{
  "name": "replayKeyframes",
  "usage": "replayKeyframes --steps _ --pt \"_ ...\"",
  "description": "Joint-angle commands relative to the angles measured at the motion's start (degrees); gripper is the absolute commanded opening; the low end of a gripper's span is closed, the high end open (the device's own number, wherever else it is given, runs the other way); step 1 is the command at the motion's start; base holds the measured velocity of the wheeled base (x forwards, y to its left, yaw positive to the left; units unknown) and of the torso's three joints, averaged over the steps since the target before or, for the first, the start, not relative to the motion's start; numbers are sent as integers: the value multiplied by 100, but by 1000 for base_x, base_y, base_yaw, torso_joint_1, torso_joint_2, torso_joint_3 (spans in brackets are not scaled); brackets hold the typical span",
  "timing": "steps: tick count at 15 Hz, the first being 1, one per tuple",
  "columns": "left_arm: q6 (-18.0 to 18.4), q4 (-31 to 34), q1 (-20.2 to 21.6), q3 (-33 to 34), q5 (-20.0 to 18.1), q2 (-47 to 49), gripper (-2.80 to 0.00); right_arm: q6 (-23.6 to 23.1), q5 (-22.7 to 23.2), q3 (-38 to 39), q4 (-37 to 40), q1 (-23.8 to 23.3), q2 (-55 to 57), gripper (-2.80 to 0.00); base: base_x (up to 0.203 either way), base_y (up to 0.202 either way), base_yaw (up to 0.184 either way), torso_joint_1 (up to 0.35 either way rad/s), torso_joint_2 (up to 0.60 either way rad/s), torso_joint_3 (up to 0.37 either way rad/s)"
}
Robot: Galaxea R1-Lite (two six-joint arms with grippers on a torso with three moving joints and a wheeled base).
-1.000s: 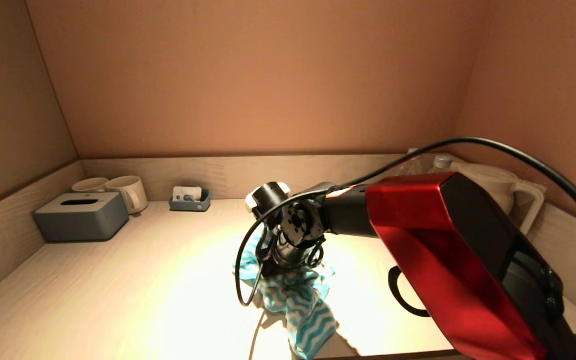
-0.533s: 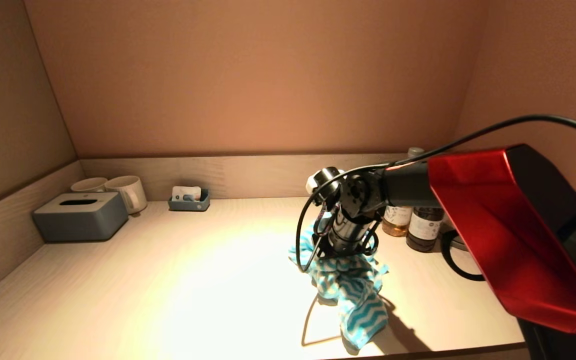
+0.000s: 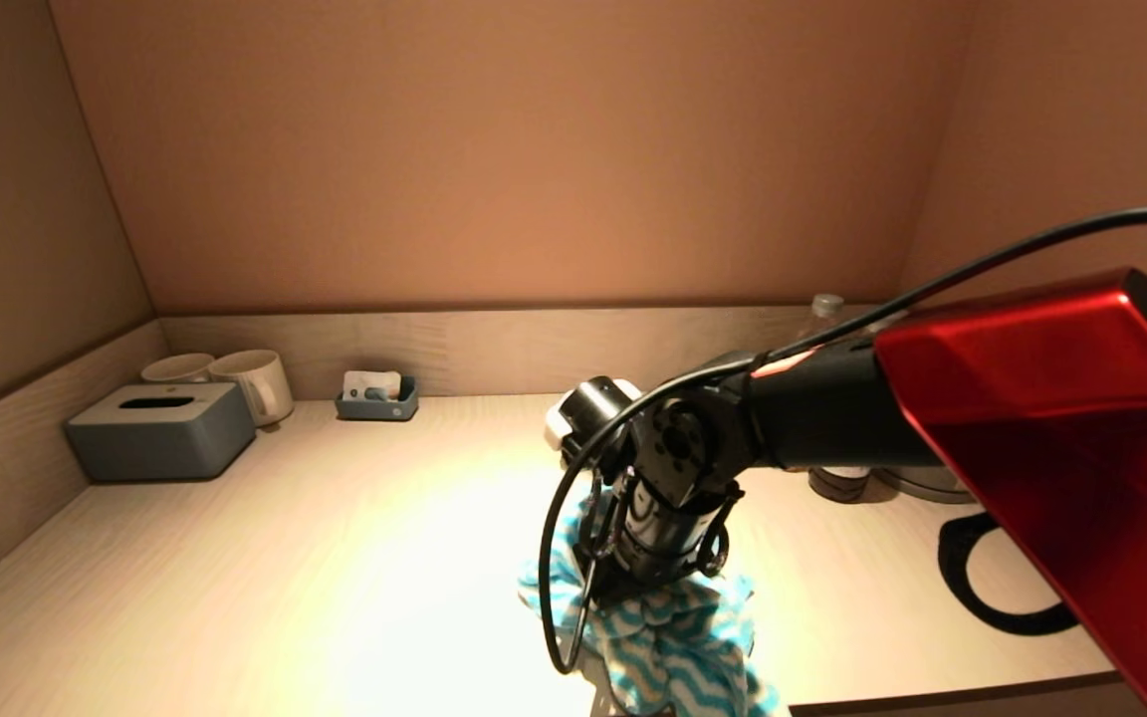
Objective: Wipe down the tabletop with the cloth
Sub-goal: Sweep the stains on the table
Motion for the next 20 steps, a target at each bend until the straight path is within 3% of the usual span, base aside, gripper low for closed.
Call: replayKeyframes --steps 1,6,14,16,20 --pt "5 0 0 1 -2 -2 -280 6 8 39 -107 357 -22 -280 0 0 0 0 0 0" --pt "5 0 0 1 -2 -2 -280 -192 28 -42 -1067 793 388 -280 0 0 0 0 0 0" --pt "5 0 0 1 -2 -2 -280 -532 0 -42 -2704 779 712 -280 0 0 0 0 0 0" --pt "5 0 0 1 -2 -2 -280 -664 -44 -49 -3519 709 929 -280 0 0 0 0 0 0" --pt "5 0 0 1 -2 -2 -280 -715 -311 -505 -3733 451 1360 -280 0 0 0 0 0 0"
